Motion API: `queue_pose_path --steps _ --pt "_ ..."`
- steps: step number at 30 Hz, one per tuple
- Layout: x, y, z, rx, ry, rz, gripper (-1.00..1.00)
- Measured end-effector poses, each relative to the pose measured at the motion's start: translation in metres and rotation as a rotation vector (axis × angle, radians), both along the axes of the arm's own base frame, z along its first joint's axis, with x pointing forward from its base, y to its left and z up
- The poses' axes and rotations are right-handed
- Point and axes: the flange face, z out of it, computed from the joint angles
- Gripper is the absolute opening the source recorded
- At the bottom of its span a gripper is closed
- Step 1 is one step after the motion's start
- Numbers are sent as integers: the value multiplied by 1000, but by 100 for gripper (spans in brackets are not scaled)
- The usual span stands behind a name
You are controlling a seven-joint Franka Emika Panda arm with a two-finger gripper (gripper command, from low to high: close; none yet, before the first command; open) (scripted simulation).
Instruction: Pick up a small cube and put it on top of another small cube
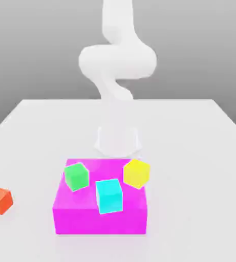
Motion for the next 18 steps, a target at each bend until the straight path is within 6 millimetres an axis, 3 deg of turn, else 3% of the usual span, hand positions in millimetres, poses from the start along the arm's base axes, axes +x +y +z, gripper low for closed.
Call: queue_pose_path --steps 4,9,14,18 --pt "41 -54 -70 118 105 -241 0" --pt "63 -126 -163 256 216 -547 0" --pt "55 -197 -260 388 313 -865 0" --pt "24 -252 -338 492 378 -1143 0"
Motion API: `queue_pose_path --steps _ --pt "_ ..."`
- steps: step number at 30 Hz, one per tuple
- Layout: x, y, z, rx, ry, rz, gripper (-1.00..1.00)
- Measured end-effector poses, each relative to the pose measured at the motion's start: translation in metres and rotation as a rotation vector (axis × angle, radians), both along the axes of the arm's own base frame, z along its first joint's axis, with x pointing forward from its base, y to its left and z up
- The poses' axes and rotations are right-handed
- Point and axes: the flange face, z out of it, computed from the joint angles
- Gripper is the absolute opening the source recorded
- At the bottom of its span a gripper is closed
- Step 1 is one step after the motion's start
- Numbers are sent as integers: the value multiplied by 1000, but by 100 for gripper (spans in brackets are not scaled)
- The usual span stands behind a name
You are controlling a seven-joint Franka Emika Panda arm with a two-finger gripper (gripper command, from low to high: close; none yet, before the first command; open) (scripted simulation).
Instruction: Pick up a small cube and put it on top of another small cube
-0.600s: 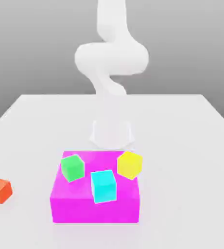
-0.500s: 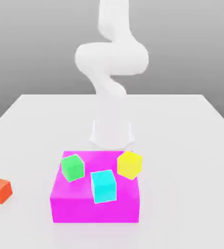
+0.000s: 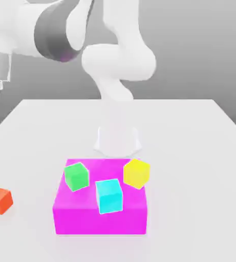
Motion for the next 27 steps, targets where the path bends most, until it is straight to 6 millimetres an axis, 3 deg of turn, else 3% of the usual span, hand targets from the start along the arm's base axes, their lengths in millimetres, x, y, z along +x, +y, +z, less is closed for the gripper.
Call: queue_pose_path --steps 2,7,12,13,20,25,27 --pt "-24 -25 -39 44 39 -146 0" --pt "-74 -50 -130 141 134 -435 0" --pt "-83 -53 -195 153 149 -481 0" --pt "-84 -53 -203 153 149 -482 -100" --pt "-84 -53 -202 152 148 -483 -100" --pt "-83 -53 -149 153 148 -481 -100" --pt "-62 -27 -126 158 146 -390 -100"
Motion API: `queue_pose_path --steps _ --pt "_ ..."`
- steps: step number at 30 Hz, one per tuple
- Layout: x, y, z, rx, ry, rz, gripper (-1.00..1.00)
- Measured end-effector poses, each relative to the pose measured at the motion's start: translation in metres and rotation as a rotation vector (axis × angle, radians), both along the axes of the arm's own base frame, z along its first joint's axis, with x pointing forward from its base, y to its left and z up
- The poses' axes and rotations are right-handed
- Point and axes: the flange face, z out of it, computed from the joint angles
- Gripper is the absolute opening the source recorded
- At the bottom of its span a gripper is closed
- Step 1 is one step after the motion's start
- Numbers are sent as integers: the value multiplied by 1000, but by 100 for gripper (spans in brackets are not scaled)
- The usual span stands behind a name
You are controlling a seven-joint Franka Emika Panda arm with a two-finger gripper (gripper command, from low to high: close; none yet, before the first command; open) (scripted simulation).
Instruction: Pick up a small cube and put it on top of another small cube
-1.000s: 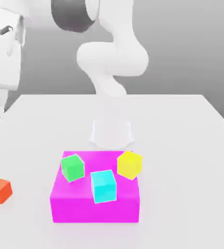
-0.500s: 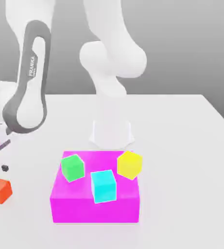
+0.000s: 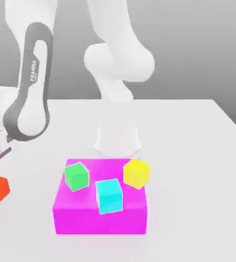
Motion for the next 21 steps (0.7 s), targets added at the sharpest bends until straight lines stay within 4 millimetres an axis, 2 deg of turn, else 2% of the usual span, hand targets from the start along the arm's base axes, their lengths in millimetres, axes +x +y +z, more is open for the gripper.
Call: queue_pose_path --steps 2,3,6,9,12,14,17,18,21 --pt "25 38 23 10 -11 124 -100" --pt "42 67 34 13 -15 213 -100" --pt "67 139 67 18 -21 428 -100" --pt "72 194 96 13 -18 597 -100" --pt "69 257 121 -2 -4 788 -100" --pt "67 278 115 -11 3 853 -100" --pt "66 284 81 -14 6 871 -100" --pt "65 285 71 -14 6 873 100" --pt "65 285 71 -14 6 873 100"
